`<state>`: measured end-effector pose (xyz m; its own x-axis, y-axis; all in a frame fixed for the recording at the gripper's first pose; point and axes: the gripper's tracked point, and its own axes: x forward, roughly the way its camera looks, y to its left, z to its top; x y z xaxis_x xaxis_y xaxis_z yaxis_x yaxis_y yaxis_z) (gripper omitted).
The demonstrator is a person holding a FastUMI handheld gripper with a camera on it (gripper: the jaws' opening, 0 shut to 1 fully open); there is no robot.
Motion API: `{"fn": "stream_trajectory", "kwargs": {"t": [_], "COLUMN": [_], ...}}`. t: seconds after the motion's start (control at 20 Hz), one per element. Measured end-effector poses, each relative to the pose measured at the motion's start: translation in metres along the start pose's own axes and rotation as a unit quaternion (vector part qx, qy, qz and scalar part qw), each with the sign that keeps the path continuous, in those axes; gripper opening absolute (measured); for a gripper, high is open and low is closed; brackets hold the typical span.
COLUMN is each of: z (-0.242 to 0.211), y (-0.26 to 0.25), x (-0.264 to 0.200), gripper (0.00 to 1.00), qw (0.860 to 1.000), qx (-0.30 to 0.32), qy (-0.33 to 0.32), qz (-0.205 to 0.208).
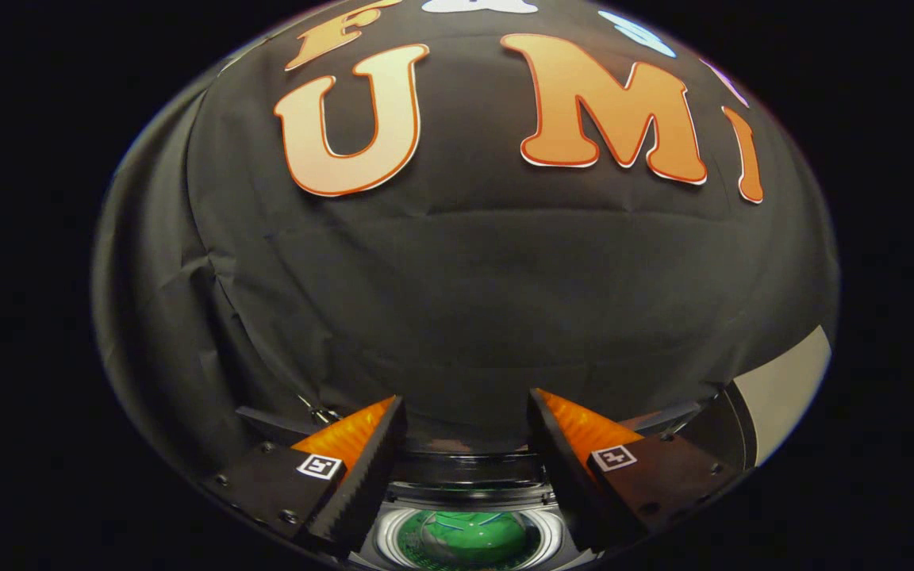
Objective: Put the clothes into the washing machine and then close the washing machine lid.
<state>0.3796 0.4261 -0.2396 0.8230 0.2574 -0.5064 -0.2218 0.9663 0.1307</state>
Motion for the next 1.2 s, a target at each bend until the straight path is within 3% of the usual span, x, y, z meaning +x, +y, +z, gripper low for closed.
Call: {"fn": "stream_trajectory", "kwargs": {"t": [1.0, 1.2], "z": [-0.053, -0.065], "y": [0.004, 0.005], "x": [-0.092, -0.107], "gripper": [0.99, 0.99], "qw": [0.999, 0.996], "qx": [-0.009, -0.011], "qy": [-0.043, -0.083], "qz": [-0.024, -0.027]}}
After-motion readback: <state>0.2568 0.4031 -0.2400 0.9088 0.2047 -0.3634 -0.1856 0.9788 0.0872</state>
